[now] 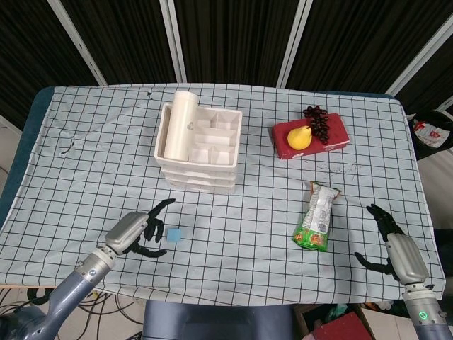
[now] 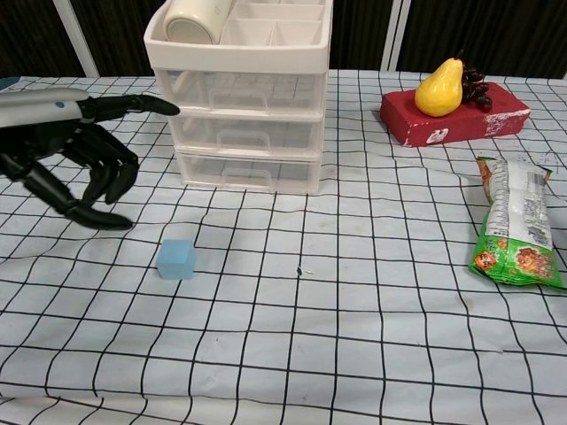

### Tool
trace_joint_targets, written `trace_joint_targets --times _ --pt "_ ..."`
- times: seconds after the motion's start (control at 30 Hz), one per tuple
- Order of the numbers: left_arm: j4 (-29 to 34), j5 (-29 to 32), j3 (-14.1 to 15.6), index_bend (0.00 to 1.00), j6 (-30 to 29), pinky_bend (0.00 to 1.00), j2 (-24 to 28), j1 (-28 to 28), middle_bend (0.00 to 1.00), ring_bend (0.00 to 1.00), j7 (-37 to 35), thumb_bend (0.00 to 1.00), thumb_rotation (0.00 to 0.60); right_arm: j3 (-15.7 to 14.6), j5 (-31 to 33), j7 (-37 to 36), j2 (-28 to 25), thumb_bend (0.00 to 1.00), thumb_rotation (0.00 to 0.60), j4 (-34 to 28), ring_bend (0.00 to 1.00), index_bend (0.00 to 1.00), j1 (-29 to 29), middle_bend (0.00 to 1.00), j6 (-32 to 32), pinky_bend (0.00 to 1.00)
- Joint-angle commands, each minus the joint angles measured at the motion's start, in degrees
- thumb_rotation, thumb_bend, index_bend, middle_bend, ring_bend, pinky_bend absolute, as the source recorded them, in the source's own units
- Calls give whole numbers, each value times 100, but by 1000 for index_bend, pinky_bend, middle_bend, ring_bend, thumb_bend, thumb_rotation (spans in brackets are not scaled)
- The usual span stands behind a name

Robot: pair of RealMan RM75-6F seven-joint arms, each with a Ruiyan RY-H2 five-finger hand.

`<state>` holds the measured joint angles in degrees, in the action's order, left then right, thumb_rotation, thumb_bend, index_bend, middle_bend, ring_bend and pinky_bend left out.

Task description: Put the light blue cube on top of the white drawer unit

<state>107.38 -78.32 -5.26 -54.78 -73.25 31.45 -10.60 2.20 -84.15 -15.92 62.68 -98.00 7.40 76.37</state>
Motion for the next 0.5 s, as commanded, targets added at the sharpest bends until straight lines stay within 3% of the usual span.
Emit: trace_joint_targets --times 0.03,0.23,0.5 --pt "-139 588 -357 0 121 730 -502 240 809 784 41 222 600 5 15 -25 -7 206 600 -7 0 0 0 0 -7 153" --pt "-477 1351 -708 16 185 749 -1052 442 835 808 -27 233 600 15 41 -85 -23 207 600 -27 0 0 7 0 -30 153" --pt "-771 1891 -937 22 325 751 -1300 633 842 815 -38 234 600 34 82 -157 -38 206 600 -47 0 0 16 0 -59 153"
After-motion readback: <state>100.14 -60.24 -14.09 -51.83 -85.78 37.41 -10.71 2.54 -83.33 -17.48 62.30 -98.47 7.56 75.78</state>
